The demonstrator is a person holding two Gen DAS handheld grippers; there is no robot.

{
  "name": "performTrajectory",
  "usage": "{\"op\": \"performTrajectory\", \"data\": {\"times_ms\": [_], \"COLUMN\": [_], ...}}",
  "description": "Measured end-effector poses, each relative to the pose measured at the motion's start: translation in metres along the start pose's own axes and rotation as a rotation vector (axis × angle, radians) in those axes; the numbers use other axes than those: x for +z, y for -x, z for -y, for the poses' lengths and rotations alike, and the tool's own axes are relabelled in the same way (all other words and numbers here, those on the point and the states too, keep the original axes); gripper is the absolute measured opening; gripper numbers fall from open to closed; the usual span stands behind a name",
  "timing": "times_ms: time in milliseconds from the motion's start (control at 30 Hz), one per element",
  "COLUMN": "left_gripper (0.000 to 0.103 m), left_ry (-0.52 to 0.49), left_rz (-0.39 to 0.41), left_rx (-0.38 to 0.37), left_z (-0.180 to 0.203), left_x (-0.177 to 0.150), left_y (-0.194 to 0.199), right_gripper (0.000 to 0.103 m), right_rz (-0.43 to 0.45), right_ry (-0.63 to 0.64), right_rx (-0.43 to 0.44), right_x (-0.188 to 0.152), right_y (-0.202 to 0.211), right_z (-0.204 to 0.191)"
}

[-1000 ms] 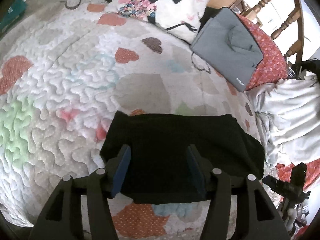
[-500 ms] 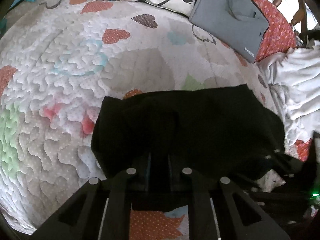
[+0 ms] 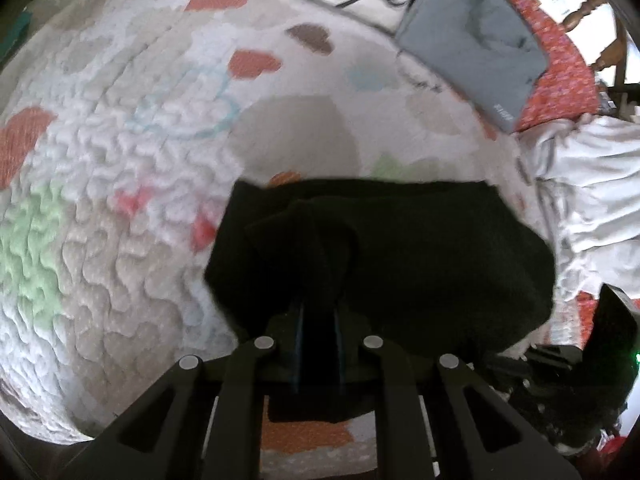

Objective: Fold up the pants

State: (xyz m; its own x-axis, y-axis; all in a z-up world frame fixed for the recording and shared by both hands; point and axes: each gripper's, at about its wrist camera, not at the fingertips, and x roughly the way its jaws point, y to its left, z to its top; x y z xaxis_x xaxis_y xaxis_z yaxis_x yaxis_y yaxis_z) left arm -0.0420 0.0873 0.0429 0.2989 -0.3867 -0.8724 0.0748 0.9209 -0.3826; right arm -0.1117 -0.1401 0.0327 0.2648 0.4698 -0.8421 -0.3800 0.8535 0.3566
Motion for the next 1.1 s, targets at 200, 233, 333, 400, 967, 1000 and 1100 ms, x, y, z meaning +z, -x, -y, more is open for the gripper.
{"op": "performTrajectory", "data": {"times_ms": [200,233,333,400,967,1000,1100], "left_gripper": [0.020,0.022,0.032,0.032,0.043,0.029,0.021], "left_ry": [0.007,-0.002,0.006,0.023,-0.191,-0.185,-0.145], "left_rz": [-0.010,0.002,0.031,0.067,0.089,0.094,0.102], "left_rx": [0.011,0.016,0.026,0.051,0.090,0.098,0.086], "left_z": [-0.003,-0.004,-0.018,-0.028,0.017,0.014,0.004], "left_x": [-0.002,-0.002,-0.003,-0.002,0.028,0.028,0.031], "left_y": [-0.003,0.004,0.019,0.032,-0.020,-0.019,-0.017], "right_gripper": [0.017,0.026,0.033,0.033,0.054,0.026,0.011], "right_rz": [-0.062,-0.067,-0.043,-0.008,0.055,0.016,0.021], "right_ry": [-0.001,-0.007,0.000,0.001,-0.141,-0.124,-0.129], "right_rx": [-0.002,0.017,0.033,0.036,-0.284,-0.306,-0.318], "right_x": [-0.014,-0.013,-0.015,-0.015,0.118,0.119,0.120], "right_y": [-0.034,-0.031,-0.012,0.009,0.012,0.003,0.008], "right_z": [-0.002,-0.002,-0.002,0.005,0.141,0.141,0.148]}}
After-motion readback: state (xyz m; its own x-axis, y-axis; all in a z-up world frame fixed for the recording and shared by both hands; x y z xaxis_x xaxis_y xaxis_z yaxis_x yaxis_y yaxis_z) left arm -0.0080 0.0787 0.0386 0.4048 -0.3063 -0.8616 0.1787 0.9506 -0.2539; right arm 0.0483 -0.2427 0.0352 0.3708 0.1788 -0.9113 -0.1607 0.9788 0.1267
